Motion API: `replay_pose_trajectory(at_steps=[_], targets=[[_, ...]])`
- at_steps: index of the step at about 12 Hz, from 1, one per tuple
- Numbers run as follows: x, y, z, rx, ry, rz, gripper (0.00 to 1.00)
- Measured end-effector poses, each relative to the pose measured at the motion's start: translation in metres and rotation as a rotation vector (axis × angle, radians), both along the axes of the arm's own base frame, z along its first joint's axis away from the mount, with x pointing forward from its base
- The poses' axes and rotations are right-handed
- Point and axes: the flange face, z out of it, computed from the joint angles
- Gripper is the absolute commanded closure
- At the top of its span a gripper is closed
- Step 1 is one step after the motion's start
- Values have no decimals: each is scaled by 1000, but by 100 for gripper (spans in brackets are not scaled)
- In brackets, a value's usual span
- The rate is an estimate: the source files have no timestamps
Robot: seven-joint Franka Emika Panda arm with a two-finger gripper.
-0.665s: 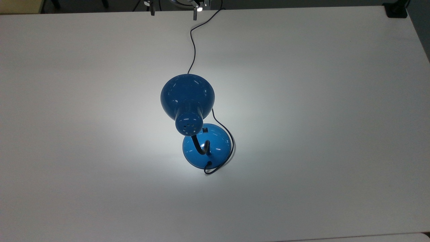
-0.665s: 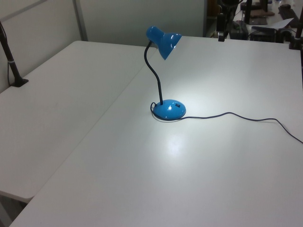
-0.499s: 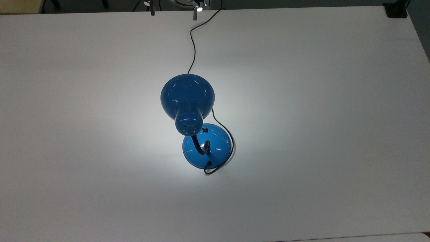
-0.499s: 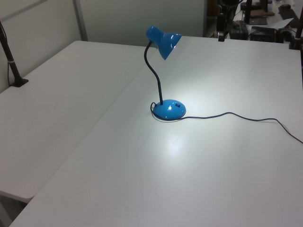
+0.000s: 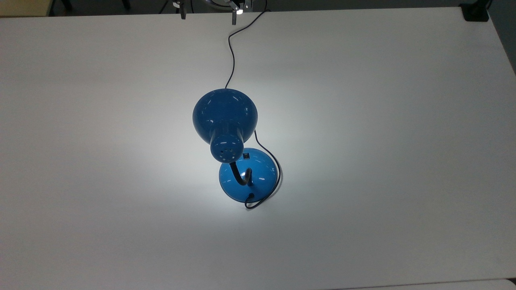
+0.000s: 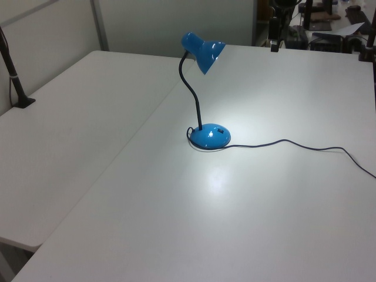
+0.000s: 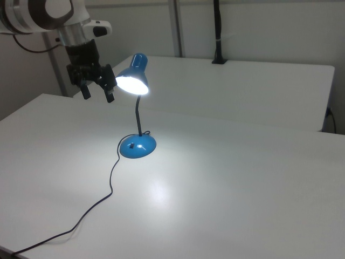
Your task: Turn off the lamp
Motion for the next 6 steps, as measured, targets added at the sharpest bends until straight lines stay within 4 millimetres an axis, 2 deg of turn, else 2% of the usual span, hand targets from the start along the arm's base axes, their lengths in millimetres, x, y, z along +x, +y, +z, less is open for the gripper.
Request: replay_pose_trajectory(at_steps=[1,3,5,6], targets=[[0,0,0,0,0,0,14],[0,0,0,0,0,0,66],[0,0,0,0,1,2,91],[0,0,0,0,1,2,100]])
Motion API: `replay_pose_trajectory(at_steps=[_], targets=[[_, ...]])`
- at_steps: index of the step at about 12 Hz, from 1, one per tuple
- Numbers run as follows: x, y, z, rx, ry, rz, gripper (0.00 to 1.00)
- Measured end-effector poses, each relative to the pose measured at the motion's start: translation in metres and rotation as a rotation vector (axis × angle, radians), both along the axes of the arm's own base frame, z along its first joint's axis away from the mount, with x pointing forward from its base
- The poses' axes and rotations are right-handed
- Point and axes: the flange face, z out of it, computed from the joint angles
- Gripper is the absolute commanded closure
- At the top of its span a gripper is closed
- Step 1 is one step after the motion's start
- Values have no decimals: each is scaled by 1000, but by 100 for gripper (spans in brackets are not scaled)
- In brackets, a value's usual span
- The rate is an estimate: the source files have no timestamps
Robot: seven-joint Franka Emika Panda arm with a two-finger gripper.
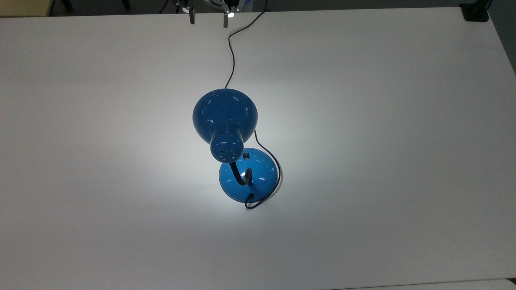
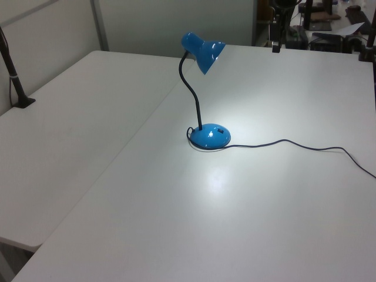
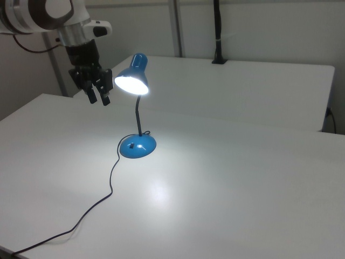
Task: Turn off the lamp
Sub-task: 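Move the gripper toward the blue lamp base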
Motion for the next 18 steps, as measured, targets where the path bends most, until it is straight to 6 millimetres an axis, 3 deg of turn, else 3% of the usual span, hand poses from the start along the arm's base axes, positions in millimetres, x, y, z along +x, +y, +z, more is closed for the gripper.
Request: replay_pose_trajectory(at_steps=[12,14,18], targets=[[5,0,-3,2,-14,3,100],[11,2,-9,4,-34,11,100],[24,10,-42,10,-73,35,100]])
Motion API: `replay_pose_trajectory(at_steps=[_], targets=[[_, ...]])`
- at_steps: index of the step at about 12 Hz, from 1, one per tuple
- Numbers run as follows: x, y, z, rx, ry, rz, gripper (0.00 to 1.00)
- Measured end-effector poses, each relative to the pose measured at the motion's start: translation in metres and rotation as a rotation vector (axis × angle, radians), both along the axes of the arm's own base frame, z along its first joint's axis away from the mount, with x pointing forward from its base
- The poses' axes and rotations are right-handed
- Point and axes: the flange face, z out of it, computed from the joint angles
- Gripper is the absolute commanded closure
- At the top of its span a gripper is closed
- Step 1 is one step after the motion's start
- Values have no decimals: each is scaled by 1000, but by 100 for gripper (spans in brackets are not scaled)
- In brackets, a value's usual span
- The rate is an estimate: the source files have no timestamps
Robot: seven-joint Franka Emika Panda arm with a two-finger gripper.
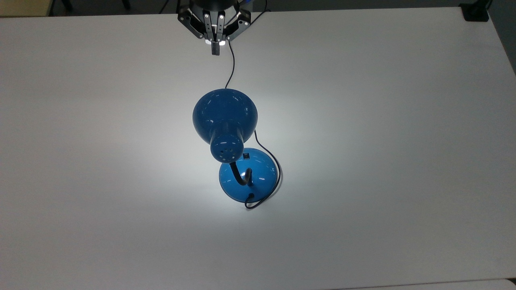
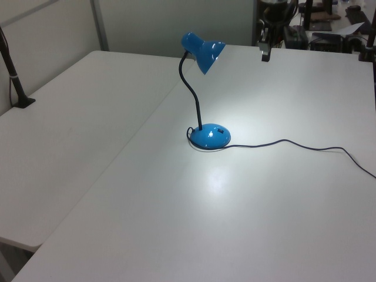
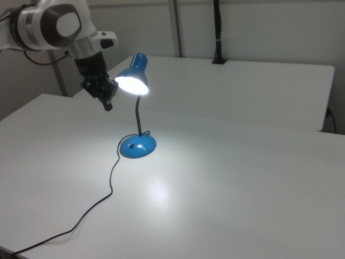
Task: Turn off the lamp
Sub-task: 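Move the gripper toward the blue lamp base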
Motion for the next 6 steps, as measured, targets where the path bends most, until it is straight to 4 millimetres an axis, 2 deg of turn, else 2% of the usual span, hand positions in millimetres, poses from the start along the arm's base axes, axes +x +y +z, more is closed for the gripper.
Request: replay_pose_trajectory(at_steps=[6], targets=[[10,6,-44,11,-73,22,100]])
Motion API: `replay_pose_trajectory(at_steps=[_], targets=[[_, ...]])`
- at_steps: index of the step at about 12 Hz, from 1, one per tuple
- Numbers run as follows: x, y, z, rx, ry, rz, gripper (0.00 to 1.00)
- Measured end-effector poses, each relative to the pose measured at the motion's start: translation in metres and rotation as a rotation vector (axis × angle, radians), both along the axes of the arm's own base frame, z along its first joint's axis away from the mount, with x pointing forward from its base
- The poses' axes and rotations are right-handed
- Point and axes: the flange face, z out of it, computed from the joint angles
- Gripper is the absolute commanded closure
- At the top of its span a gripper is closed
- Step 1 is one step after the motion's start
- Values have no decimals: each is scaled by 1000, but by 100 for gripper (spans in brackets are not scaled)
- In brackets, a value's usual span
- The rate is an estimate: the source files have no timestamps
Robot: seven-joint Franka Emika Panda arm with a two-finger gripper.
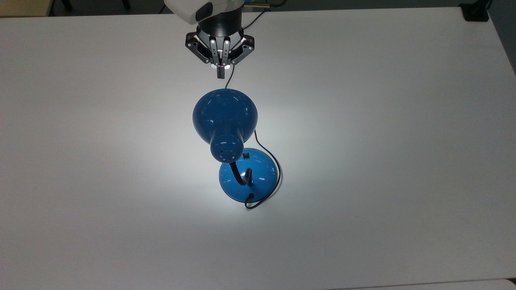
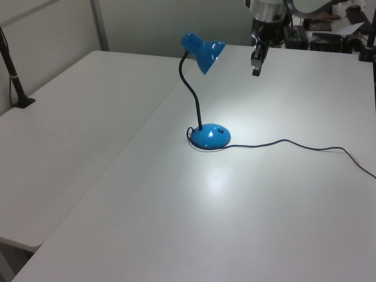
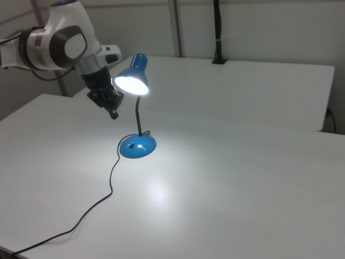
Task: Turn off the lamp
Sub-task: 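Move the gripper toward the blue lamp base, then lower the gripper onto the switch on the lamp base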
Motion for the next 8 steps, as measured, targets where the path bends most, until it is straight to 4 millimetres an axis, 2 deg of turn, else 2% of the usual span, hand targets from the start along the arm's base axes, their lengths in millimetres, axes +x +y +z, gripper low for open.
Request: replay_pose_trajectory(at_steps=[3,5,8], targets=[[12,7,-33,12,-50,20,100],[28,25,-67,26,-87,52,100],[36,35,-101,38,-108,73,100]])
